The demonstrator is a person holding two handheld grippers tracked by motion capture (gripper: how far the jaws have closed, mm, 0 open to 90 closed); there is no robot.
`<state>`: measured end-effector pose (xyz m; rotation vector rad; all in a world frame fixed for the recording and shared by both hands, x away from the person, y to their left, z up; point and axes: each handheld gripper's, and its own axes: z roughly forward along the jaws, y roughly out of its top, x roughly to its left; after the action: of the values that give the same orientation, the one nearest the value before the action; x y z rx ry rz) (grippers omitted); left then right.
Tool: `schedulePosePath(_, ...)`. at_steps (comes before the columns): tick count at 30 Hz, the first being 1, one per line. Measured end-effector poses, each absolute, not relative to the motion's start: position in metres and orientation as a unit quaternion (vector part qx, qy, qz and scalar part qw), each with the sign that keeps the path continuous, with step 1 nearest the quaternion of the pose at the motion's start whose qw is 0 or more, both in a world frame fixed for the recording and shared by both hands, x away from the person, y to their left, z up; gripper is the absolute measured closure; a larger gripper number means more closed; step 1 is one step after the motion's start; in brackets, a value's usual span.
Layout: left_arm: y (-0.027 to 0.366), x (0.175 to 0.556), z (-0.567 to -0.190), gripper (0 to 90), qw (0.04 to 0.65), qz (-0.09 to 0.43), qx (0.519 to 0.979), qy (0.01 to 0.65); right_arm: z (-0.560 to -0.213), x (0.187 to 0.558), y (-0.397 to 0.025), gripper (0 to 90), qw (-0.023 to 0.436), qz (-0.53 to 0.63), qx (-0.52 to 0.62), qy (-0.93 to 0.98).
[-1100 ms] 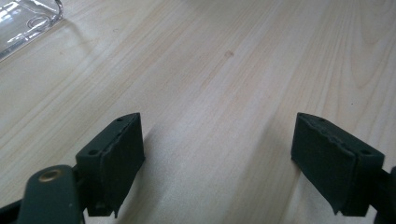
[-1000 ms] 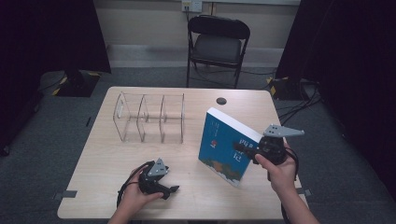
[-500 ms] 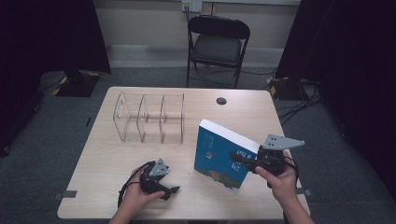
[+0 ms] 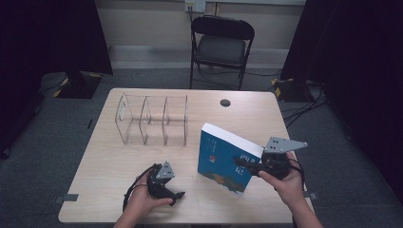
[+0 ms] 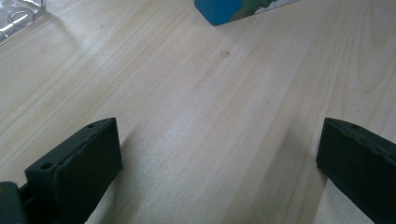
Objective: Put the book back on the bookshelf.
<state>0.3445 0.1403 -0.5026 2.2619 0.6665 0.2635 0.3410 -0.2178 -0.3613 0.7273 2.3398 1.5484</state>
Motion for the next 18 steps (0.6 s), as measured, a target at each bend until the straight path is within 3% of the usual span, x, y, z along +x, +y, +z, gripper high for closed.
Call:
schedulePosePath(9,0.136,0.348,-0.495,6.4,0.345,0.104,0.888,0.285,-0.361,0.342,-0.218,60.5,0.121,0.528,0.244,0.804)
schedulePosePath(10,0.138,0.348,-0.494,10.1,0.349,0.105,0.888,0.280,-0.361,0.342,-0.218,60.7,0.119,0.529,0.246,0.803)
schedulePosePath(11,0.140,0.348,-0.494,19.5,0.359,0.104,0.887,0.270,-0.361,0.341,-0.218,60.9,0.118,0.530,0.249,0.802)
schedulePosePath(18,0.140,0.350,-0.487,25.4,0.373,0.091,0.885,0.262,-0.361,0.342,-0.219,61.0,0.113,0.529,0.239,0.806)
